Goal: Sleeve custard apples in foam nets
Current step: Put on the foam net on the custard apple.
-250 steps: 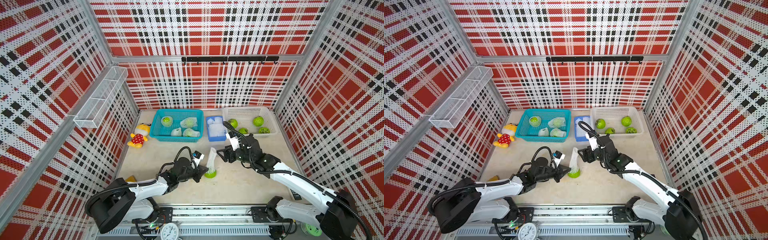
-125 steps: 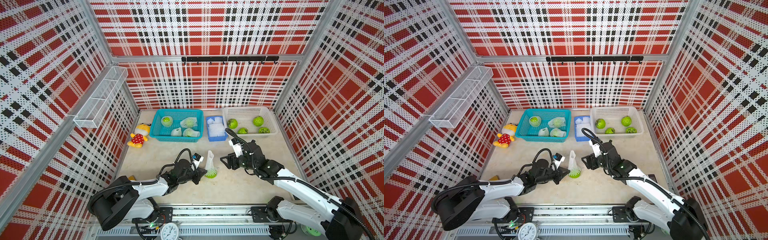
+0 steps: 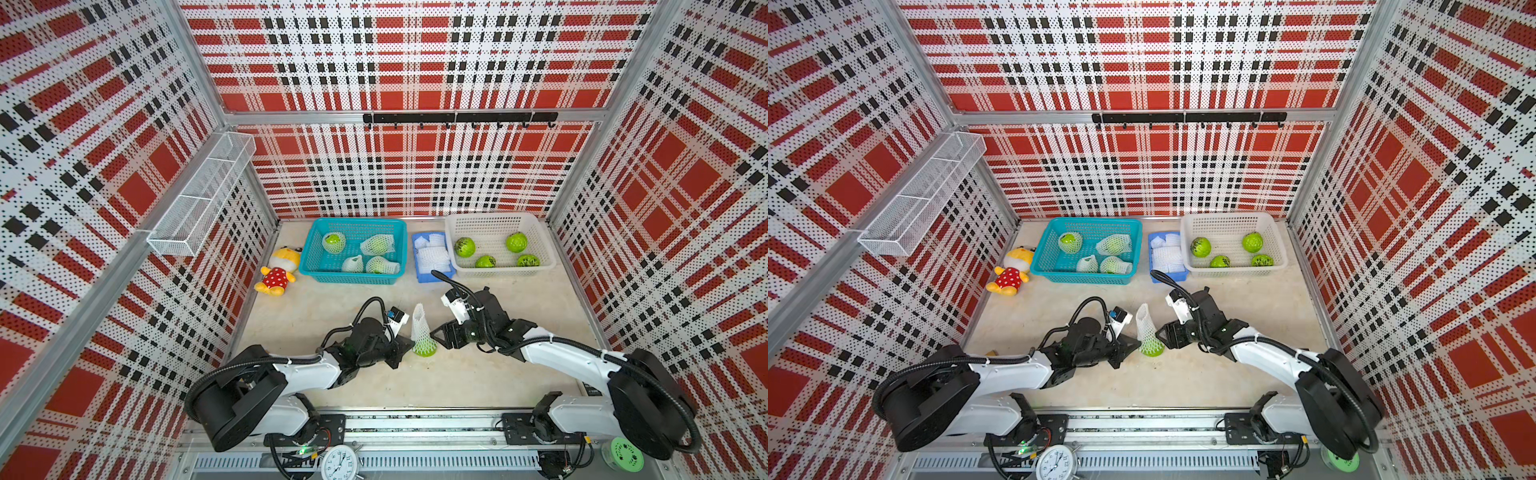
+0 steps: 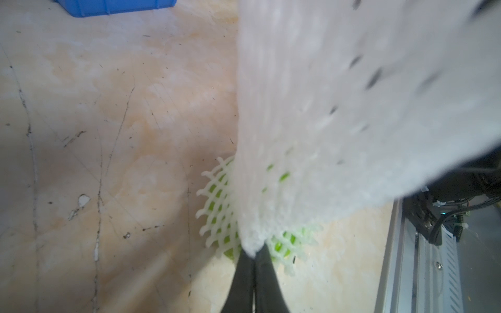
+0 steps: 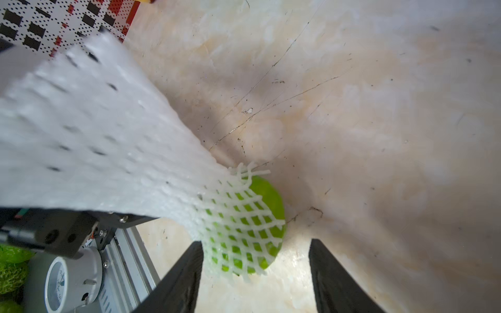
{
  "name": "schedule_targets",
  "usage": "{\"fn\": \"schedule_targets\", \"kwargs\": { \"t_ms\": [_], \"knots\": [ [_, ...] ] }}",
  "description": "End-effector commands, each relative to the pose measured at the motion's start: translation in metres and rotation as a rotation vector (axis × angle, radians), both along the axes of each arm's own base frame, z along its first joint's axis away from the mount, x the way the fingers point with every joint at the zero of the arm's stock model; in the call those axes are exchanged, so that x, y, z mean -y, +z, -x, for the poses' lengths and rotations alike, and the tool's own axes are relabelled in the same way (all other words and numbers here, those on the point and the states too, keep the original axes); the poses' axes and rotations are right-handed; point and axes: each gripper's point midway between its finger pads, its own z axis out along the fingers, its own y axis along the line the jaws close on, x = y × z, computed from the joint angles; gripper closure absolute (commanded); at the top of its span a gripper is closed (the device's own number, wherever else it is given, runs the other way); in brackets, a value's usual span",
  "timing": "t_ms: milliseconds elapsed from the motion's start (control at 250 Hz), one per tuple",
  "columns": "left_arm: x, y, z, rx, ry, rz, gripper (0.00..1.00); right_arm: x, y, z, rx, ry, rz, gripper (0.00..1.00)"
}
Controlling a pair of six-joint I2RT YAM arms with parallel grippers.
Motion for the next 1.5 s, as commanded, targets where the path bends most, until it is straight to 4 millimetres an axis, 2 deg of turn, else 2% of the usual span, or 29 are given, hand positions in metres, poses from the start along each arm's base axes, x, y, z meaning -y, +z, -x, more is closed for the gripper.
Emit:
{"fn": "schedule_targets", "kwargs": {
  "t_ms": [0,300,552,592,656,800,952,1224,1497],
  "knots": [
    [0.008,0.011,-0.006,0.034,-0.005,0.024,1.0,-0.019,0.016,-0.011,0.058,0.039,-0.09,0.37],
    [0.014,0.012,-0.01,0.032,-0.017,0.026,1.0,-0.029,0.005,-0.007,0.012,0.04,-0.147,0.5],
    [0.014,0.012,-0.01,0.032,-0.017,0.027,1.0,-0.017,0.004,0.0,0.015,0.004,-0.134,0.62],
    [0.014,0.012,-0.01,0.031,-0.015,0.026,1.0,-0.013,0.004,0.001,0.02,-0.009,-0.124,0.62],
    [0.014,0.013,-0.01,0.034,-0.016,0.028,1.0,-0.007,0.003,0.002,0.024,-0.026,-0.105,0.55],
    [0.014,0.013,-0.01,0.034,-0.016,0.027,1.0,0.0,0.007,0.007,0.04,-0.042,-0.101,0.53],
    [0.016,0.013,-0.01,0.032,-0.021,0.027,1.0,0.0,0.006,0.011,0.033,-0.027,-0.111,0.54],
    [0.019,0.014,-0.01,0.035,-0.025,0.028,1.0,-0.007,-0.008,0.009,0.018,-0.008,-0.087,0.52],
    [0.02,0.014,-0.01,0.033,-0.029,0.027,1.0,-0.008,-0.007,0.011,0.022,-0.009,-0.09,0.71]
  ]
}}
